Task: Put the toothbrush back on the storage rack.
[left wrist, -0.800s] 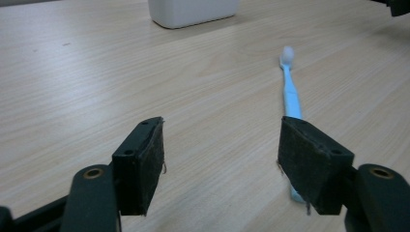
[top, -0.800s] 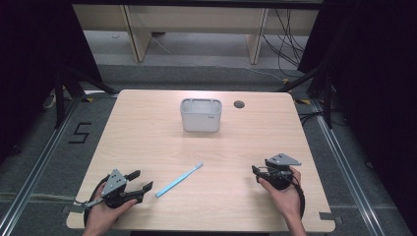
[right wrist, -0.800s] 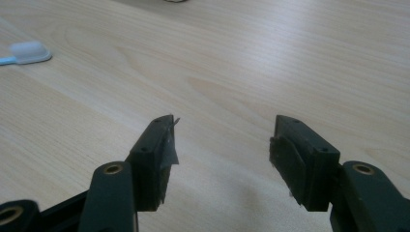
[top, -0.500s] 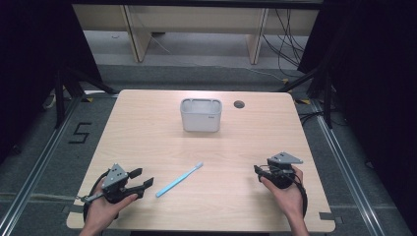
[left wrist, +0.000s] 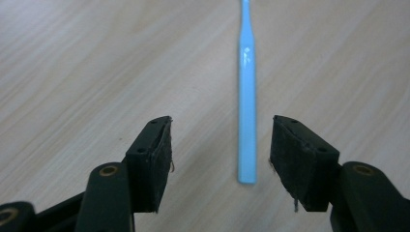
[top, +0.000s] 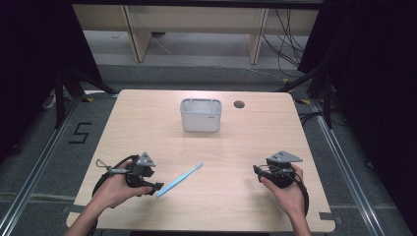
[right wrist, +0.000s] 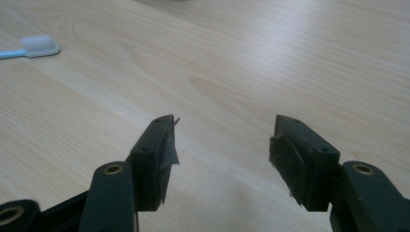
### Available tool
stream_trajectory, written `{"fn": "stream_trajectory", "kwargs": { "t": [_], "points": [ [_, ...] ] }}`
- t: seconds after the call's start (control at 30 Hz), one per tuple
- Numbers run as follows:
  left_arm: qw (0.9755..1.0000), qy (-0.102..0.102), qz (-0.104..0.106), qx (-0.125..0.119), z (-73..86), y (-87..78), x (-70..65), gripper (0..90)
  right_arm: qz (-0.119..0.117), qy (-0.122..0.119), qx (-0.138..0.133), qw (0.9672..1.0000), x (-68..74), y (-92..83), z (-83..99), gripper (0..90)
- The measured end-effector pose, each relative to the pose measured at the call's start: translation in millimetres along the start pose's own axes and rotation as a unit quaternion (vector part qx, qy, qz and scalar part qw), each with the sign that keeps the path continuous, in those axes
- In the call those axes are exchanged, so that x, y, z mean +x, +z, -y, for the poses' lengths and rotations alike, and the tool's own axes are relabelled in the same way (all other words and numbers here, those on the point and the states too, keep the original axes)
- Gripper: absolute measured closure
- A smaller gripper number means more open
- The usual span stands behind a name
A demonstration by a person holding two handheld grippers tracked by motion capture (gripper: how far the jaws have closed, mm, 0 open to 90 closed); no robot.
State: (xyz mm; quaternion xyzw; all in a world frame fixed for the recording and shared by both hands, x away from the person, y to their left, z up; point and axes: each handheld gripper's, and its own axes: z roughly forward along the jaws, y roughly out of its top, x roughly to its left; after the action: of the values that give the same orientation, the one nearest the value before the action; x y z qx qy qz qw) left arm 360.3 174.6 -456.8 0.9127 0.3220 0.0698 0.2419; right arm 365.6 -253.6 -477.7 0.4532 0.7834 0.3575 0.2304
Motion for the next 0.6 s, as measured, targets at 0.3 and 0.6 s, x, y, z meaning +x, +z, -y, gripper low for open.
{"fn": "stream_trajectory", "kwargs": {
  "t": [0.3, 0.6],
  "points": [
    [0.9931, 0.044, 0.012, 0.108, -37.1, 20.4, -1.9, 41.6, -0.014, -0.002, 0.015, 0.9998, 4.4, 0.4, -0.7, 42.0],
    [0.99, 0.036, 0.015, 0.136, -54.0, 34.0, -6.1, 46.7, -0.018, -0.001, 0.022, 0.9996, 5.6, 0.9, -1.5, 42.0]
  ]
}}
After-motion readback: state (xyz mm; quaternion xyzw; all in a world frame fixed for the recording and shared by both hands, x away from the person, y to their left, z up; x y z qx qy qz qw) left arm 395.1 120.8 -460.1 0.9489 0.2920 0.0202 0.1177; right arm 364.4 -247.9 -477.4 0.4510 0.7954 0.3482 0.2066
